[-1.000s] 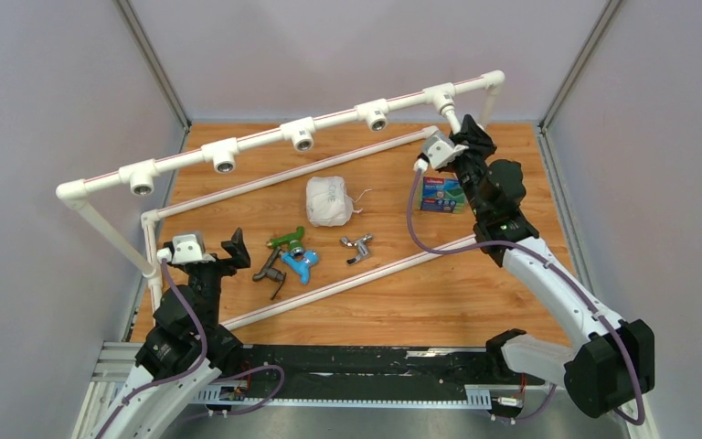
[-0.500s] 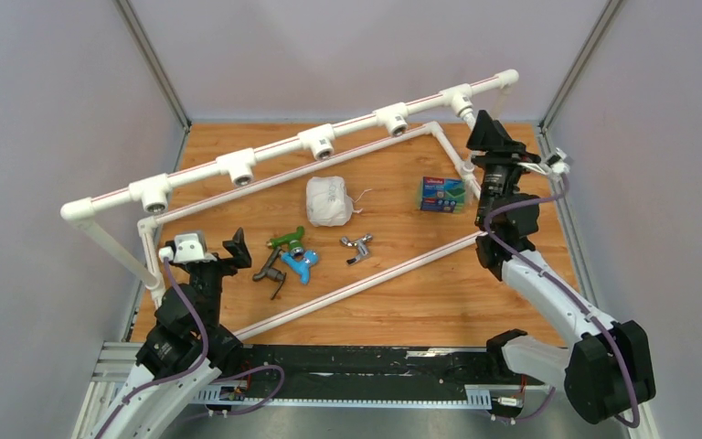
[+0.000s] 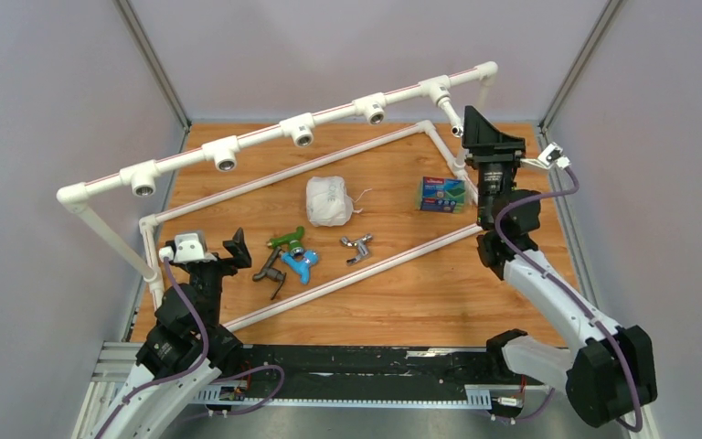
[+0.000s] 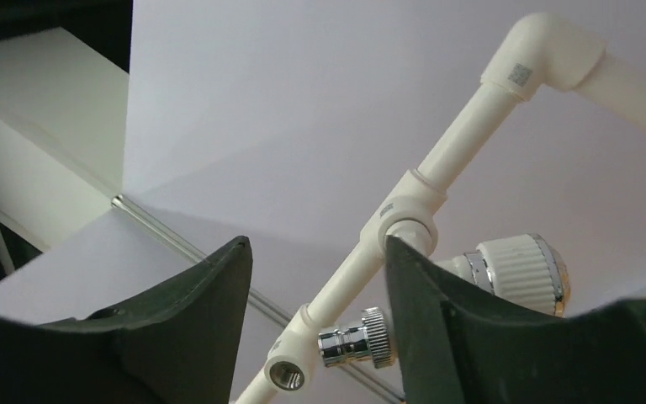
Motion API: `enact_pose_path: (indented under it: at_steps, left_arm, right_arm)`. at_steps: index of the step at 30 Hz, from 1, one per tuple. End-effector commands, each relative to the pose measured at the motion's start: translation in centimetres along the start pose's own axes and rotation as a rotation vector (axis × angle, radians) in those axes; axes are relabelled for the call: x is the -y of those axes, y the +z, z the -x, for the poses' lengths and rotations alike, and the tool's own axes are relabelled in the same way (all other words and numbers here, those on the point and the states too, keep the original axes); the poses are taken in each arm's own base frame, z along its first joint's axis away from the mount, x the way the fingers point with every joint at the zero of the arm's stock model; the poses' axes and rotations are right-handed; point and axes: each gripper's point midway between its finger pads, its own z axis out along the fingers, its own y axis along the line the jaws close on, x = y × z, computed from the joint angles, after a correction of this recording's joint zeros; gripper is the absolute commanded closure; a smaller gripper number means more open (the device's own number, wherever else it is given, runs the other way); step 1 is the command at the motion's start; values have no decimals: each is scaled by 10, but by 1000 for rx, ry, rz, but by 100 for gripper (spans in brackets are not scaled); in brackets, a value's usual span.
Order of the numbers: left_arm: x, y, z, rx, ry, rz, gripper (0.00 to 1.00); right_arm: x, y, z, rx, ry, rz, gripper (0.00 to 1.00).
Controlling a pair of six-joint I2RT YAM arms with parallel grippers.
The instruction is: Install the water faucets
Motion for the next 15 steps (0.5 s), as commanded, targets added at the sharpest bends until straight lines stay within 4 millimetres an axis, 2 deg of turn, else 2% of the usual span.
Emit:
enact_pose_path:
  at_steps: [1, 2, 3, 4, 5, 8, 11, 15]
  left_arm:
    - [0, 0, 9, 19, -7, -1, 0]
    - [0, 0, 9, 19, -6, 0, 0]
    - [0, 0, 10, 22, -8, 0, 0]
    - [0, 0, 9, 20, -7, 0, 0]
    - [0, 0, 9, 20, -7, 0, 0]
    - [1, 0, 9, 19, -4, -6, 0]
    - [0, 1, 9, 19, -1, -3, 0]
    - [-1, 1, 9, 17, 2, 4, 0]
  right_arm:
    - [-44, -8, 21, -19, -471, 121, 32]
    - [-52, -12, 27, -19, -586, 152, 25]
    - [-56, -15, 29, -30, -733, 180, 18]
    - [-59, -18, 30, -47, -847, 206, 6]
    - [-58, -20, 31, -68, -973, 224, 0]
    - [-51, -34, 40, -97, -1233, 246, 0]
    - [-48, -48, 51, -101, -1319, 239, 0]
    - [-28, -66, 59, -136, -1319, 156, 0]
